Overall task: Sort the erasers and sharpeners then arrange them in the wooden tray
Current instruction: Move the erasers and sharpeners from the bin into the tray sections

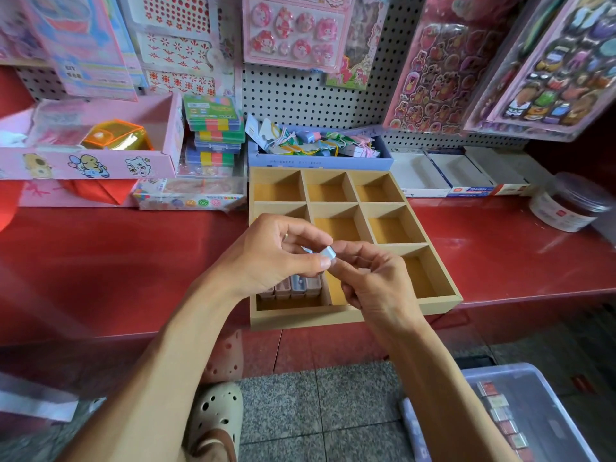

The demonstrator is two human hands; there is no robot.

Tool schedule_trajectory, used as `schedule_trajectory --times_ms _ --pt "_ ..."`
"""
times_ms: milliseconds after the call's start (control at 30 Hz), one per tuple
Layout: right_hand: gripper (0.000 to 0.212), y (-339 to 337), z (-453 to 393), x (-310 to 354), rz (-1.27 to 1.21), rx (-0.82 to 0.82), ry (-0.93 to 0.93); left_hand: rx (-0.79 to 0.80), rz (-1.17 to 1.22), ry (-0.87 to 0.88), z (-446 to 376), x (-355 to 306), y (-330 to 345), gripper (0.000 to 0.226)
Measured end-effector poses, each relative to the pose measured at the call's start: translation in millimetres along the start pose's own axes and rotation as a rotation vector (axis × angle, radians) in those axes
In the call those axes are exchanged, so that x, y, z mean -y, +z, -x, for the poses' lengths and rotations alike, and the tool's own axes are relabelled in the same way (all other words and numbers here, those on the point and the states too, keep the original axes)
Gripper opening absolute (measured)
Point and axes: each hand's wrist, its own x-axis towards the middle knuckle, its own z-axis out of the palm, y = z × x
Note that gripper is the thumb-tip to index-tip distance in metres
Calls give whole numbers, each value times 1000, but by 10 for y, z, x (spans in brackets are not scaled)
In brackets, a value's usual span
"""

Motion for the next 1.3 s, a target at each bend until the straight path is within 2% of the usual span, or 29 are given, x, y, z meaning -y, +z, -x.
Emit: schedule_trajectory --times_ms 67,167,267,333,433,533,700,867,1133,1233,1300 --pt "10 2 -14 -17 60 -1 -5 -18 -20 -19 1 -21 -13 27" --pt "7 -33 -31 -45 181 -95 24 -117 -121 -53 10 7 -102 34" --pt "19 -88 -56 -32 -51 -152 196 -267 -415 -101 28 128 -295 37" --pt "32 -118 -66 -18 -229 -140 267 -296 -510 -110 51 194 -392 36" --pt "40 -138 -55 -2 -221 -116 239 -283 -593 -105 73 228 -428 36" --pt "32 -123 -17 9 -257 -139 223 -250 -672 -120 76 233 -401 40" --pt "15 -125 11 4 -296 -190 225 -236 -678 -111 49 242 -372 42" --pt "14 -115 53 40 -205 -159 254 -221 -724 -96 46 224 -334 38" --pt "12 -82 80 10 -168 -114 209 -226 -757 -31 -3 281 -315 51" --pt "12 -101 67 -2 -80 -130 213 -250 -656 44 -2 180 -213 50" --pt "12 -100 53 -1 -29 -139 201 -210 -557 98 6 91 -84 47"
